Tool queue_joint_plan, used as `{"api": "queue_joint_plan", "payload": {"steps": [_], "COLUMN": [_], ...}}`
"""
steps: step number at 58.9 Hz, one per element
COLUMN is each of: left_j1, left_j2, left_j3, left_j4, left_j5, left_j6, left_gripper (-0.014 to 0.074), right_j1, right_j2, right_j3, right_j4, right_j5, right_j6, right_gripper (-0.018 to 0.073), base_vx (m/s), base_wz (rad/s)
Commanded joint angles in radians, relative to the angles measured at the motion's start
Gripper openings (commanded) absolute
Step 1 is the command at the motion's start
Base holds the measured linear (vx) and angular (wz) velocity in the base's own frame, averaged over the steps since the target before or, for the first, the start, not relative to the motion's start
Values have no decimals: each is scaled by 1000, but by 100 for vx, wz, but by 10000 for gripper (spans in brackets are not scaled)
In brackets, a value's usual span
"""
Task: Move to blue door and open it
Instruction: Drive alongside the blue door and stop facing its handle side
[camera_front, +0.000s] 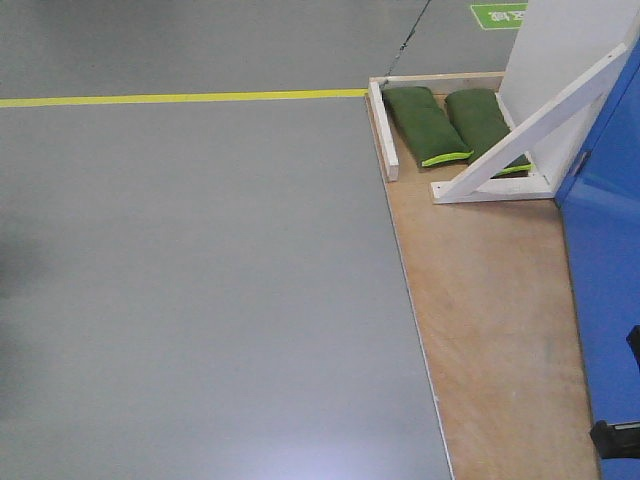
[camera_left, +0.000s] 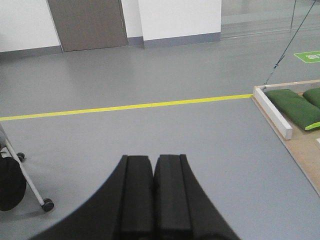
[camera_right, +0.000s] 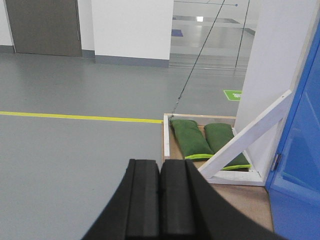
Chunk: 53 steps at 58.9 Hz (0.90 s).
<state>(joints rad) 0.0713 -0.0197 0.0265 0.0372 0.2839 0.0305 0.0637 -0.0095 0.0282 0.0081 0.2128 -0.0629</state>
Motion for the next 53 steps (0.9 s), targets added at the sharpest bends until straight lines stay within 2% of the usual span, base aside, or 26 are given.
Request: {"api": "queue_joint_plan", "payload": {"steps": [1,53], "left_j1": [2,3], "left_j2": [-10,-6], "left_j3": [1,1], "left_j4": [-7,-7], "left_j5": [-86,-86], "left_j6": [-3,-3], "left_gripper": [70,70], "right_j1": [1,2], "right_j2": [-21,-17], "right_j3": [20,-4], "right_j4": [-1,-1], "right_j5": [-82,-54], "right_j6": [-2,-2], "right_gripper": [2,2], "base_vx": [1,0], "base_wz": [0,0]}}
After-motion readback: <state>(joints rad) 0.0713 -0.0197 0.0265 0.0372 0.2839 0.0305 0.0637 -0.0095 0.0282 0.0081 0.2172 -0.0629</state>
